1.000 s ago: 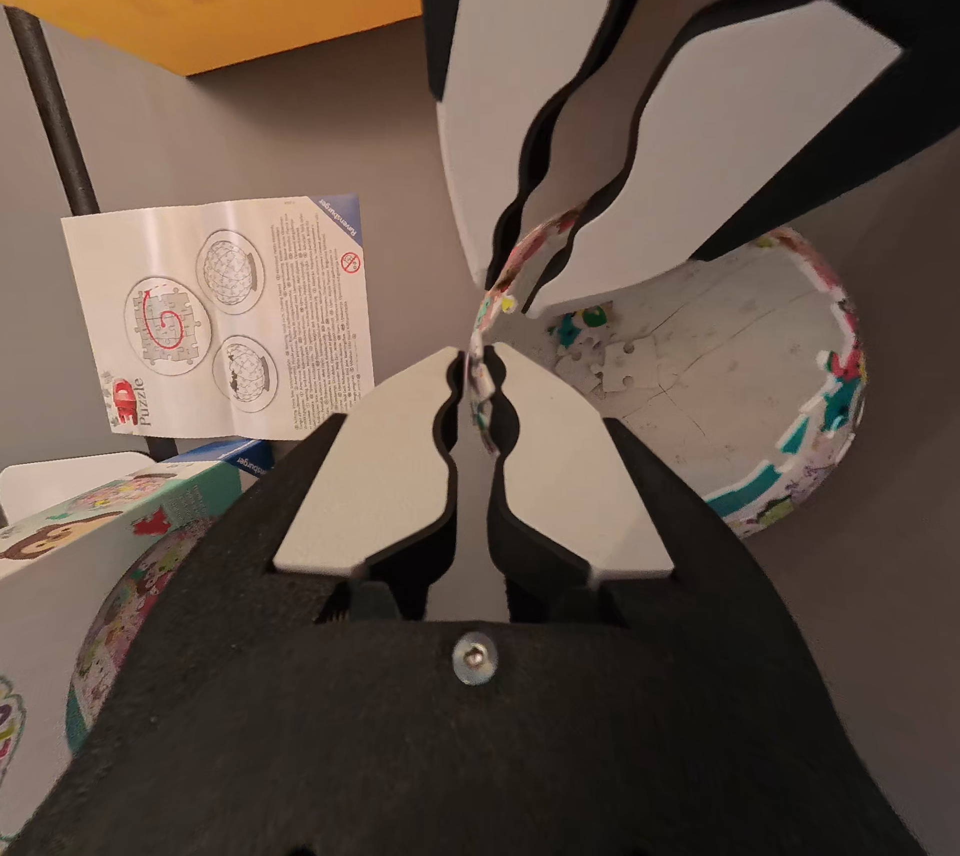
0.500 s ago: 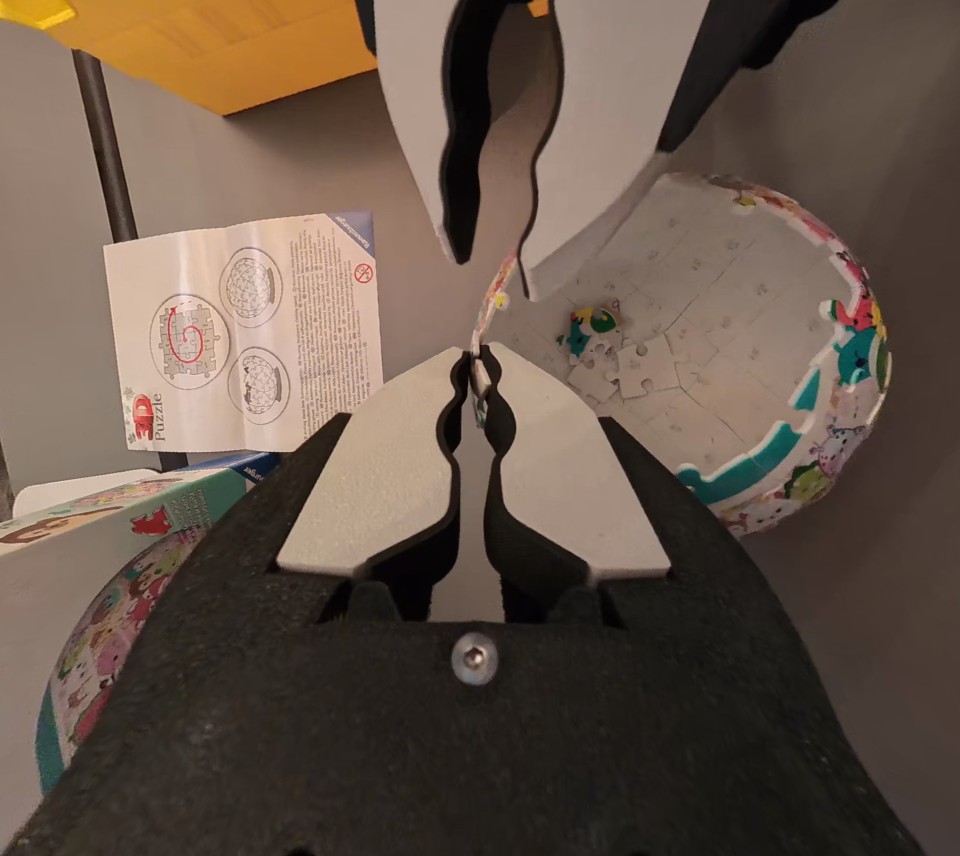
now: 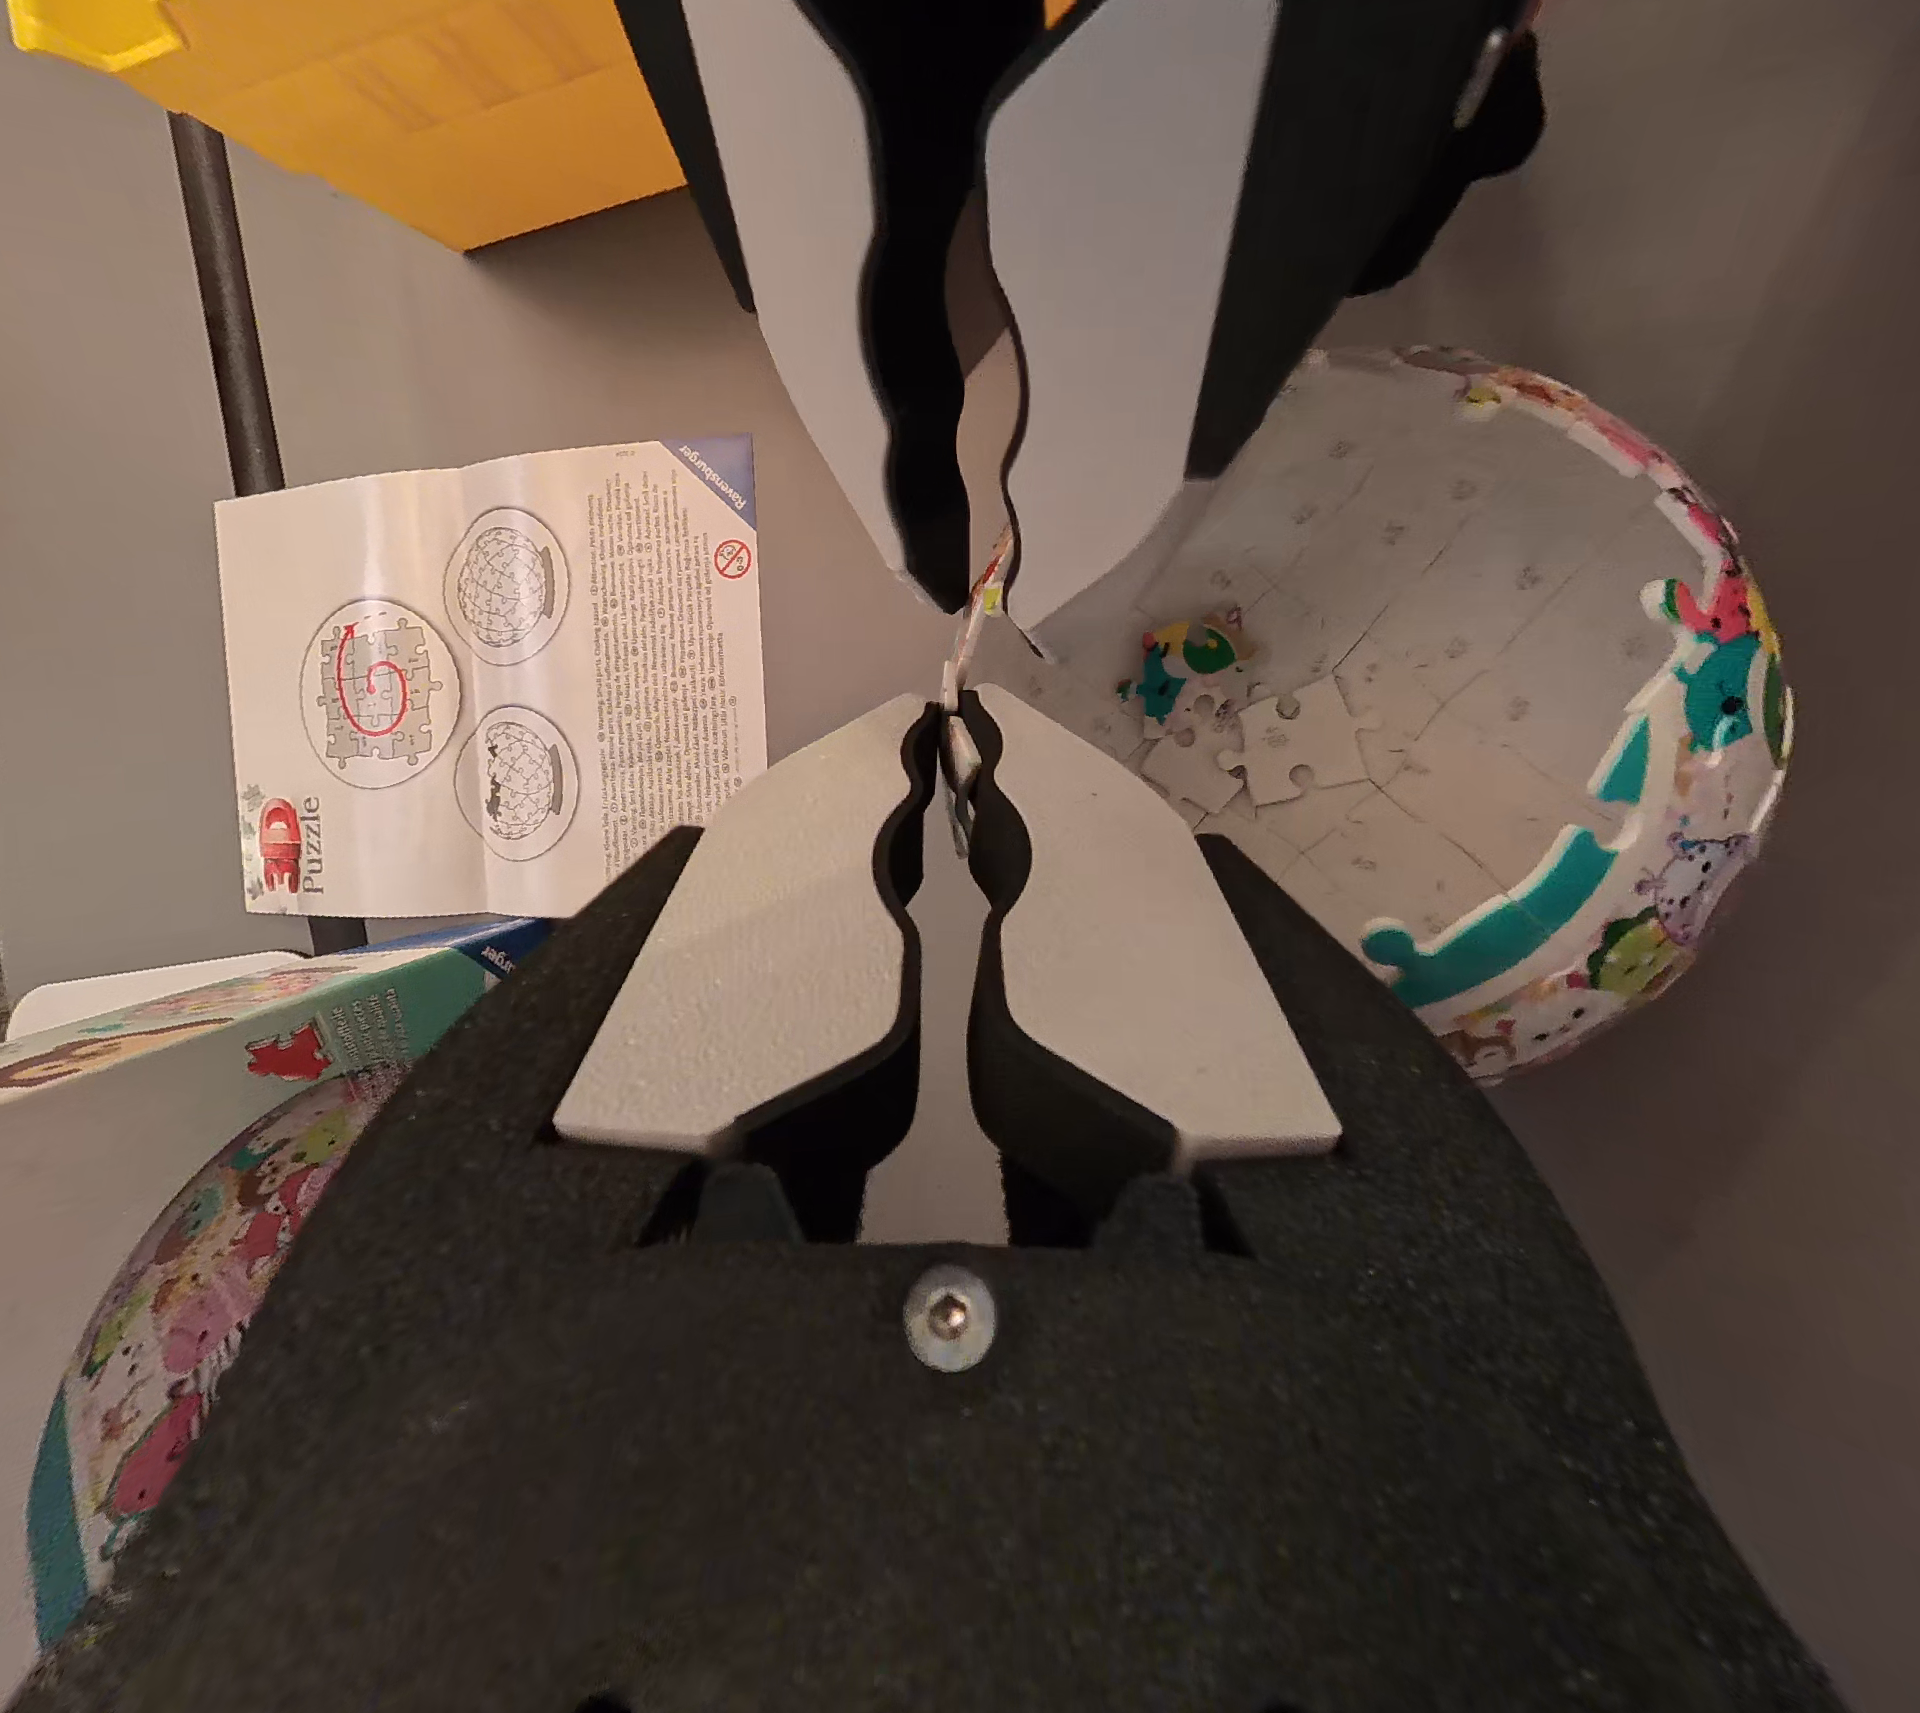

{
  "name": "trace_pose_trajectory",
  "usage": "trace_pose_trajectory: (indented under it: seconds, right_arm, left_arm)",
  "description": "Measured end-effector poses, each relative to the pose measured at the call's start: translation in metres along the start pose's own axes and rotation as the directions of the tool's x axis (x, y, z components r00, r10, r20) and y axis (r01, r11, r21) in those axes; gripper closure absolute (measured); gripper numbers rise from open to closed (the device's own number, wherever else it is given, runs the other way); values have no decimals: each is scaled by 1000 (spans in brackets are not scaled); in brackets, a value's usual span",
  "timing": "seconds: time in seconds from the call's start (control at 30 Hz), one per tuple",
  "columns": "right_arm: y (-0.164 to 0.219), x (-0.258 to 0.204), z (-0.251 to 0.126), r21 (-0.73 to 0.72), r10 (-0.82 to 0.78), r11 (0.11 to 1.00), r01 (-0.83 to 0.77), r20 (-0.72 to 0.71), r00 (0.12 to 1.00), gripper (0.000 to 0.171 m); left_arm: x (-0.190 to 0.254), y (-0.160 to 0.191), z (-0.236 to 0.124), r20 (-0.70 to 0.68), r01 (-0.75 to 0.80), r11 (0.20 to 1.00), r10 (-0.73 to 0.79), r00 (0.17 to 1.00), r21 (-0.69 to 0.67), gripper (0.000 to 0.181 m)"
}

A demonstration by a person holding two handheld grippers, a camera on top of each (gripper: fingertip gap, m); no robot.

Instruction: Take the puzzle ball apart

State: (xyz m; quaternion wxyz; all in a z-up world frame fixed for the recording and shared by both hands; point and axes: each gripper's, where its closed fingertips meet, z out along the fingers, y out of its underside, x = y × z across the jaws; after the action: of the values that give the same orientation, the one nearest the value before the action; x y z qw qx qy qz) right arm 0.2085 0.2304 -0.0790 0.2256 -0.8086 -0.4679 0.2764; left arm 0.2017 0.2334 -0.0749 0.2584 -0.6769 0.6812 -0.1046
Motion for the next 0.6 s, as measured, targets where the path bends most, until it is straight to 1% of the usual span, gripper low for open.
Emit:
trace_pose_trajectory:
  seconds: [0.13, 0.33, 0.47, 0.6]
  right_arm:
    - [-3, 3, 0, 0, -50, 999, 50, -63, 997, 156]
    - [-2, 5, 0, 20, -8, 1000, 8, 2, 1000, 156]
    - [-1, 5, 0, 20, -29, 999, 29, 1, 1000, 156]
    - [-1, 5, 0, 25, -24, 999, 24, 8, 1000, 156]
  left_arm:
    - [-3, 1, 1, 16, -1, 1000, 1, 1000, -15, 178]
    - [-2, -1, 2, 58, -89, 996, 89, 994, 0, 178]
    - [-2, -1, 2, 54, -106, 994, 106, 993, 8, 178]
    - [-1, -1, 2, 56, -168, 986, 167, 984, 22, 178]
